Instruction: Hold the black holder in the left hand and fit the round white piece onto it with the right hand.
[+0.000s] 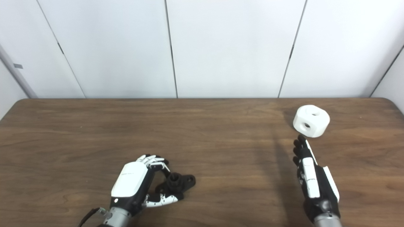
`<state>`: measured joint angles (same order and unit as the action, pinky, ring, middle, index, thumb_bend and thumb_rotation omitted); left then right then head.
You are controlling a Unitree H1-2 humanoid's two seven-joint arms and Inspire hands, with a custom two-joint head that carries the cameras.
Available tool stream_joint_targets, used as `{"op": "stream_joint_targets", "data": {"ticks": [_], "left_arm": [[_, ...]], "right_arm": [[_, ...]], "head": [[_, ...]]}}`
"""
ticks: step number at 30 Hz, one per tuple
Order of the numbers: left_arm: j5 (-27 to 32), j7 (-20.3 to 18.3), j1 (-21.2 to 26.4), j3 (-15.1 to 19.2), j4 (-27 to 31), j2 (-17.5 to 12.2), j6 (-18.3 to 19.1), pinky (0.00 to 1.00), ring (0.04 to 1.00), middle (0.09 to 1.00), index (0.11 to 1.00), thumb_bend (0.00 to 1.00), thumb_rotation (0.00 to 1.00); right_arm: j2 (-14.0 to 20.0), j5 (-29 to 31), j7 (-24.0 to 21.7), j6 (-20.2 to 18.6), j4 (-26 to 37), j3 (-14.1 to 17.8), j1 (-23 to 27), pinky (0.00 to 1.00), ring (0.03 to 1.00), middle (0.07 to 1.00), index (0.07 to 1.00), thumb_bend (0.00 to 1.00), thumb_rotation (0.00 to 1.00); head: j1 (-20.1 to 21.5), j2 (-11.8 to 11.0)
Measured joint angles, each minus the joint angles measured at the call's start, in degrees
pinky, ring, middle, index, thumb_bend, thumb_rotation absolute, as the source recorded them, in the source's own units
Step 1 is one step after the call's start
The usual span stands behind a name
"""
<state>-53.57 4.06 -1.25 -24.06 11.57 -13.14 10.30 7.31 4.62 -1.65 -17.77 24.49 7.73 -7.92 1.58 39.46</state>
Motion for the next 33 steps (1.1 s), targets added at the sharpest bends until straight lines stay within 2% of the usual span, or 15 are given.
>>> {"op": "stream_joint_targets", "data": {"ticks": [3, 8, 11, 12, 15, 17, 20, 24, 27, 29, 33], "left_arm": [[0.00, -0.05, -0.10, 0.25, -0.01, 0.20, -0.08, 0.92, 0.846, 0.765, 0.485, 0.52, 0.05], [0.05, 0.23, -0.18, 0.77, -0.46, 0.36, -0.97, 0.91, 0.834, 0.758, 0.484, 0.52, 0.05], [0.08, 0.75, -0.19, 1.26, -1.13, 0.33, -2.36, 0.90, 0.828, 0.754, 0.484, 0.52, 0.05], [0.08, 0.77, -0.20, 1.45, -1.15, 0.29, -2.52, 0.90, 0.833, 0.757, 0.485, 0.52, 0.05], [0.10, 0.47, -0.19, 1.78, -1.16, 0.21, -2.81, 0.91, 0.834, 0.759, 0.485, 0.52, 0.05], [0.35, 0.21, -0.20, 2.14, -1.16, 0.19, -3.20, 0.91, 0.830, 0.757, 0.485, 0.52, 0.05], [0.62, 0.05, -0.27, 2.77, -1.30, -0.07, -4.27, 0.90, 0.824, 0.752, 0.485, 0.52, 0.05], [0.84, -0.44, -0.43, 3.58, -1.24, -0.39, -4.57, 0.88, 0.817, 0.750, 0.485, 0.52, 0.05], [0.84, -1.58, -0.48, 4.21, -0.84, -0.64, -4.55, 0.88, 0.816, 0.749, 0.485, 0.52, 0.05], [0.97, -2.12, -0.49, 4.57, -0.63, -0.88, -4.71, 0.87, 0.815, 0.746, 0.485, 0.52, 0.05], [1.31, -2.76, -0.49, 5.09, -0.28, -1.40, -5.27, 0.86, 0.810, 0.743, 0.485, 0.52, 0.05]], "right_arm": [[0.10, -1.16, 0.55, 0.03, 0.00, 0.55, 0.65, 1.00, 0.965, 0.958, 0.995, 0.57, 0.98], [0.57, -2.31, 1.37, -0.73, 0.05, 1.23, 2.03, 0.99, 0.972, 0.960, 0.973, 0.60, 0.64], [0.94, -2.74, 1.77, -2.14, 0.16, 1.72, 3.15, 0.96, 0.971, 0.957, 0.955, 0.63, 0.55], [1.31, -4.13, 2.11, -2.28, 0.17, 1.48, 3.61, 0.92, 0.941, 0.934, 0.914, 0.65, 0.54], [3.55, -11.91, 3.09, -4.37, 0.63, -0.23, 5.06, 0.91, 0.920, 0.912, 0.853, 0.70, 0.51], [5.19, -15.93, 3.49, -6.79, 1.13, -0.86, 6.21, 0.96, 0.926, 0.906, 0.836, 0.74, 0.47], [6.11, -21.95, 3.16, -9.03, 1.20, -0.55, 8.15, 0.92, 0.904, 0.885, 0.817, 0.80, 0.47], [5.46, -30.82, -0.73, -9.29, 1.21, 0.86, 10.65, 0.84, 0.867, 0.861, 0.796, 0.84, 0.44], [4.62, -37.38, -5.30, -9.39, 1.27, 3.10, 13.18, 0.86, 0.896, 0.887, 0.779, 0.82, 0.41], [3.31, -40.81, -8.18, -9.42, 1.42, 5.59, 15.23, 0.84, 0.902, 0.900, 0.770, 0.82, 0.40], [2.44, -45.62, -12.48, -9.44, 1.47, 7.58, 18.87, 0.86, 0.930, 0.928, 0.768, 0.81, 0.36]], "head": [[0.70, 0.09], [2.64, 0.00], [4.31, -0.17], [5.61, -0.44], [7.55, -0.96], [8.35, -1.23], [10.28, -1.67], [13.44, -1.67], [15.47, -1.58], [16.69, -1.76], [17.84, -1.93]]}}
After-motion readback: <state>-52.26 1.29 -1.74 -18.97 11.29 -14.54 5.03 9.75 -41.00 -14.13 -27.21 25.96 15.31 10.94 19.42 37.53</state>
